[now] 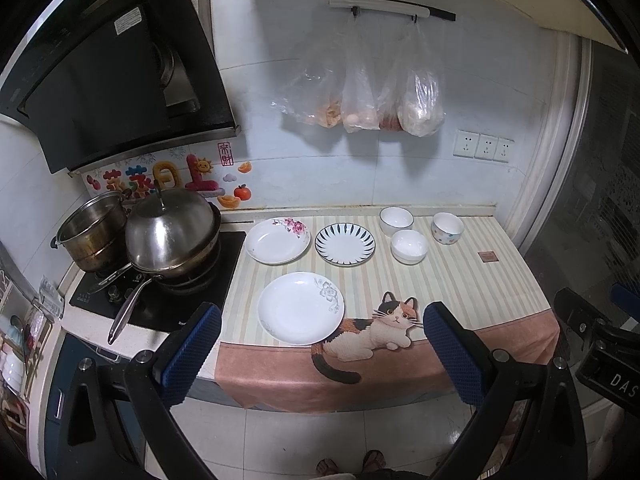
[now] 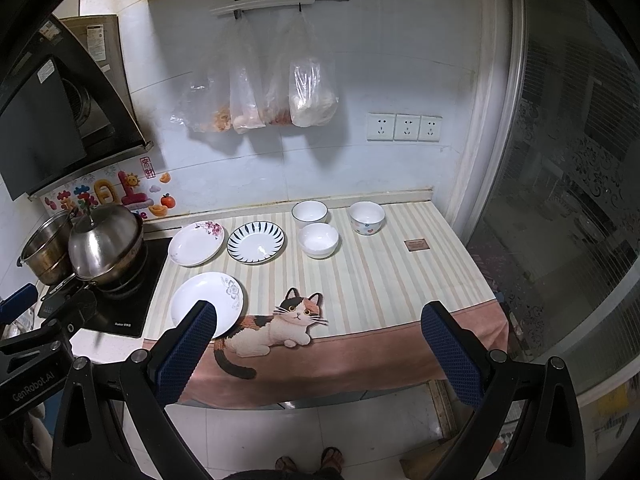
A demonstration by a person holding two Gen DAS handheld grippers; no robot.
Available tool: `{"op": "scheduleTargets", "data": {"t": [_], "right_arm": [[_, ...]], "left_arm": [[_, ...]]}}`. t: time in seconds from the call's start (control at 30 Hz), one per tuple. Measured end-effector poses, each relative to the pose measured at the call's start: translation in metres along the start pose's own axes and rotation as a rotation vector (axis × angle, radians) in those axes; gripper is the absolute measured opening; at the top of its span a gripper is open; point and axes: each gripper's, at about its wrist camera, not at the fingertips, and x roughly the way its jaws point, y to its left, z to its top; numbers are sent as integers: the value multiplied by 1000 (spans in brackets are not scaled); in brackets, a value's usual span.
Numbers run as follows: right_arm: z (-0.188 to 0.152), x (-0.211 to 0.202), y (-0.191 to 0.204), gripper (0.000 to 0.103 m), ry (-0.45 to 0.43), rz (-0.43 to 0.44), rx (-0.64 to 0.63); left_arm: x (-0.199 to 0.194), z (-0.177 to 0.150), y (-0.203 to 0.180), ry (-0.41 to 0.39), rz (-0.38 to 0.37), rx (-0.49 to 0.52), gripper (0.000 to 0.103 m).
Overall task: Organize plates and bowls
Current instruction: 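Grasp the grey-flower white plate rim with the left gripper while the right gripper grasps it too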
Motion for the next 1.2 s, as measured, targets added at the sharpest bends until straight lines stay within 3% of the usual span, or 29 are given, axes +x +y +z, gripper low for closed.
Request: {"op": "scheduleTargets", "data": {"t": [0.27, 0.43, 0.67, 0.9, 1.07, 1.2], "right_arm": [[4, 15, 23, 103, -3, 18, 33], [-7, 69, 37, 103, 28, 150, 43], [-32, 222, 66, 103, 305, 301, 49], [-52, 382, 88, 103, 487, 399, 41], [-55, 483, 115, 103, 602, 460, 6], [-59, 540, 136, 98, 687, 490, -26]], "left_arm": [[27, 4, 23, 20, 0, -16, 103], [92, -1, 60, 85, 61, -57, 103], [216, -18, 116, 271, 86, -171, 103], [353, -39, 147, 497, 87, -231, 103], [422, -56, 161, 621, 100, -259, 102], [463, -72, 170, 679, 75, -303, 98]]}}
